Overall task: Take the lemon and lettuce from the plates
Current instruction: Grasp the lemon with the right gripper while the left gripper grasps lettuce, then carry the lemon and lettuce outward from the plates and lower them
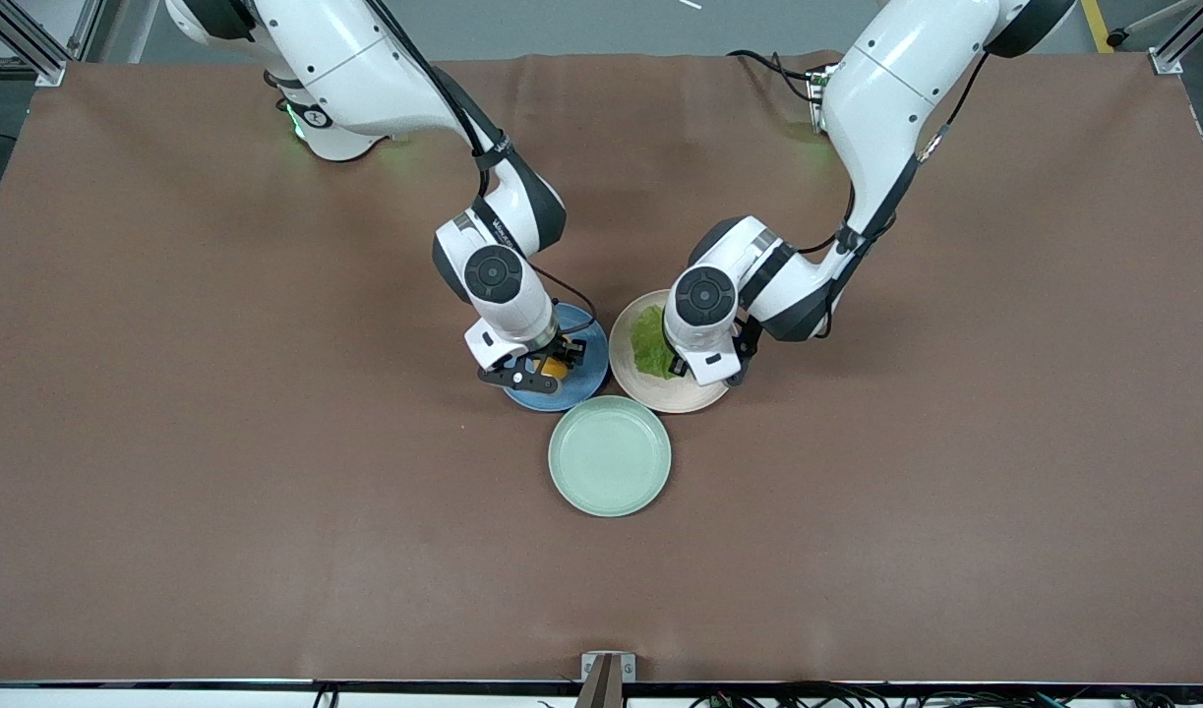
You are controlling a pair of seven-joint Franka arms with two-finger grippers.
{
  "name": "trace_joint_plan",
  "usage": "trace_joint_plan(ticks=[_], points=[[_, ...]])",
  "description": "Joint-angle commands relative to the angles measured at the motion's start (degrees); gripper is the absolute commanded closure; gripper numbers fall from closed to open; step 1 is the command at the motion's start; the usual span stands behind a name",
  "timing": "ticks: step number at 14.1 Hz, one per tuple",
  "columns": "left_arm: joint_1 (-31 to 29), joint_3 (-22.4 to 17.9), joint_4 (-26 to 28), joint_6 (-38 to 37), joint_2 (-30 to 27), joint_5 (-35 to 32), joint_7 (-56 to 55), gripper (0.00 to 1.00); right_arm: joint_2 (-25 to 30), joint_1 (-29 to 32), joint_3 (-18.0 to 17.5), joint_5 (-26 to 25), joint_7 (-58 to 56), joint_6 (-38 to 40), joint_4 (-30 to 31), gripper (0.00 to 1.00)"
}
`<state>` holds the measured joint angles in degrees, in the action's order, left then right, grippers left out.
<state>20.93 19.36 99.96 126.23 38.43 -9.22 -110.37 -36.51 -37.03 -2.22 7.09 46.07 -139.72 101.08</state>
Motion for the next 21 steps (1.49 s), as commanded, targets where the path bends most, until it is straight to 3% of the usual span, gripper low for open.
trace_joint_plan(ticks=[1, 5, 7, 9, 14, 21], points=[[-0.8, -0.2, -0.2, -0.2, -2.1, -1.2, 0.2, 1.00, 7.0, 1.7, 0.5, -0.5, -0.5, 8.6, 0.1, 0.69], [-5.3, -0.1, -0.8, -3.3, -7.5, -1.2, 5.2, 1.00, 18.6, 10.3, 0.6, -5.8, -9.5, 25.6, 1.0, 0.69], [-7.0, -0.1, -0.8, -6.7, -9.9, -1.2, 10.1, 1.00, 23.5, 14.7, 0.6, -12.2, -14.6, 28.1, 4.9, 0.69], [-9.9, -0.1, -0.8, -8.4, -11.4, -1.2, 15.0, 1.00, 25.5, 21.4, 0.5, -13.1, -23.0, 28.0, 7.6, 0.69], [-19.3, -0.5, -0.8, -9.4, -12.4, -1.5, 28.5, 1.00, 23.9, 34.8, 0.5, -13.1, -41.0, 20.5, 12.5, 0.69], [-30.2, -0.5, -0.5, -8.6, -9.3, -9.6, 40.4, 1.00, 11.4, 46.3, 0.5, -13.1, -50.9, 3.8, 15.5, 0.67]])
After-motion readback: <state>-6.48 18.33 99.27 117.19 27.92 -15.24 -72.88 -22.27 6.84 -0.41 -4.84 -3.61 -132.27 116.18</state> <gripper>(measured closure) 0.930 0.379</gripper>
